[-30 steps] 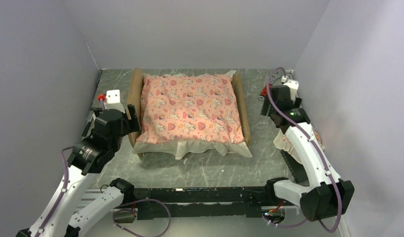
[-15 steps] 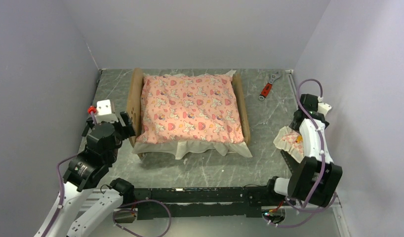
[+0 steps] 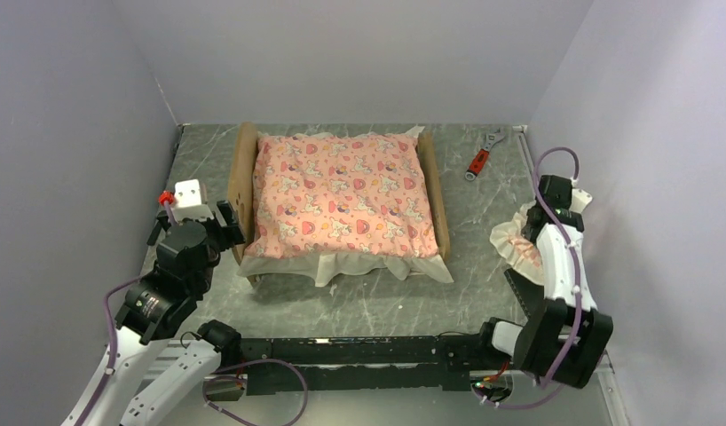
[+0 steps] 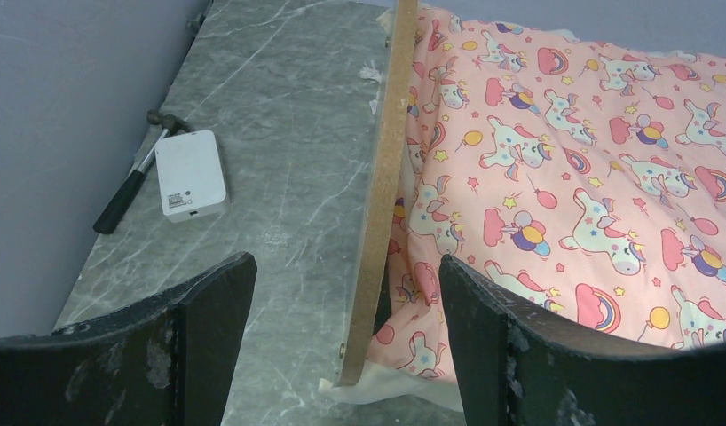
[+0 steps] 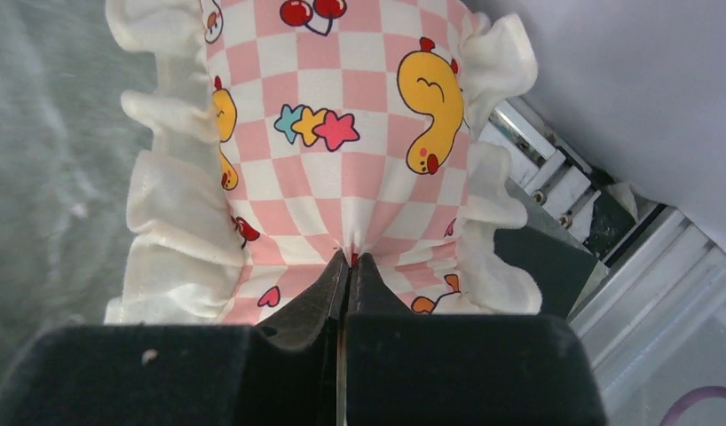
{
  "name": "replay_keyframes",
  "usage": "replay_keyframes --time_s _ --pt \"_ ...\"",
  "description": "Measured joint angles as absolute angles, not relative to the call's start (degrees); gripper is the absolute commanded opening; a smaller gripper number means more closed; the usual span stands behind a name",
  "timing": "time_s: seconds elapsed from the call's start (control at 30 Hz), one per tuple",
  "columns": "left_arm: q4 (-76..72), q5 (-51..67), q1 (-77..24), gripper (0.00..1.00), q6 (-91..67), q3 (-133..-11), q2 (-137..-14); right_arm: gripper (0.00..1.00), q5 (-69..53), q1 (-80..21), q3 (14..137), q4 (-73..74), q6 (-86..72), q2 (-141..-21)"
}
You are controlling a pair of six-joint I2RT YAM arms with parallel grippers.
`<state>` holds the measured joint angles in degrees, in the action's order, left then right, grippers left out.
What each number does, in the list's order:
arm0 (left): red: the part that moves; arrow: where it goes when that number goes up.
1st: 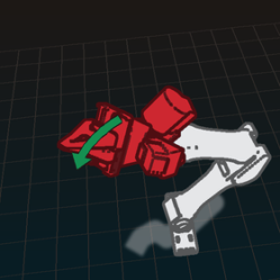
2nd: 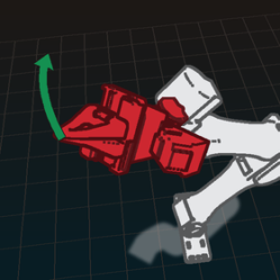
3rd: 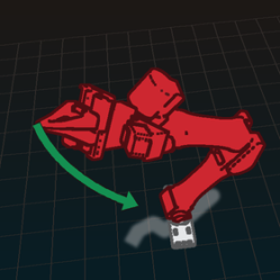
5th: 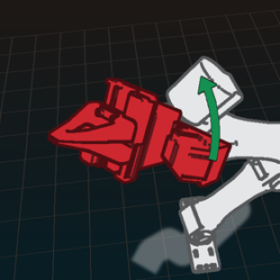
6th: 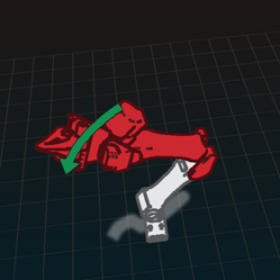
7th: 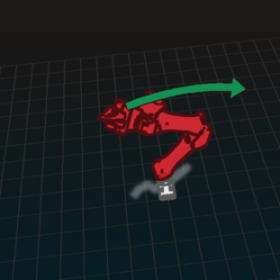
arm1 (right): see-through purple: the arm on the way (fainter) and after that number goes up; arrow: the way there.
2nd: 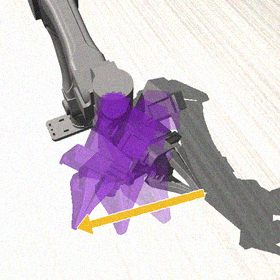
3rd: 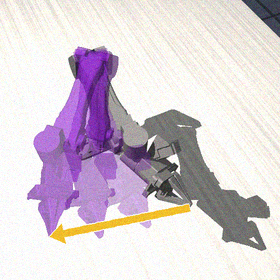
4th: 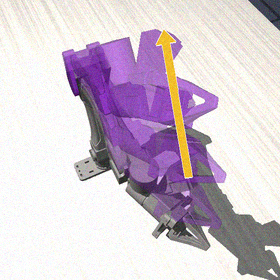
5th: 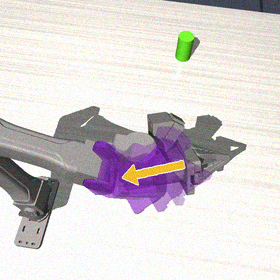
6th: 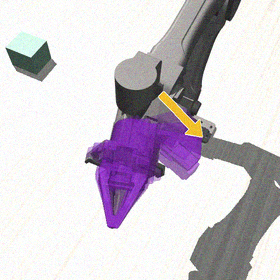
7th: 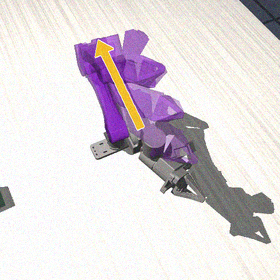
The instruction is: Set up the pet bed
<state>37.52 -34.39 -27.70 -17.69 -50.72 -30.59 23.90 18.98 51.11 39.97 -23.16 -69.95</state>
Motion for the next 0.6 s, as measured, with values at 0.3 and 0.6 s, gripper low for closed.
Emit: replay_keyframes --time_s 0.3,0.6 --pt "37.2 -34.8 -27.7 0.81 -17.7 -50.7 -31.2 0.00 25.0 -1.1 63.2 39.7 -22.8 -58.3" --pt "37.1 -34.8 -26.1 0.81 -17.7 -50.4 -32.6 0.00 34.2 -31.6 76.4 31.3 -26.4 -66.6"
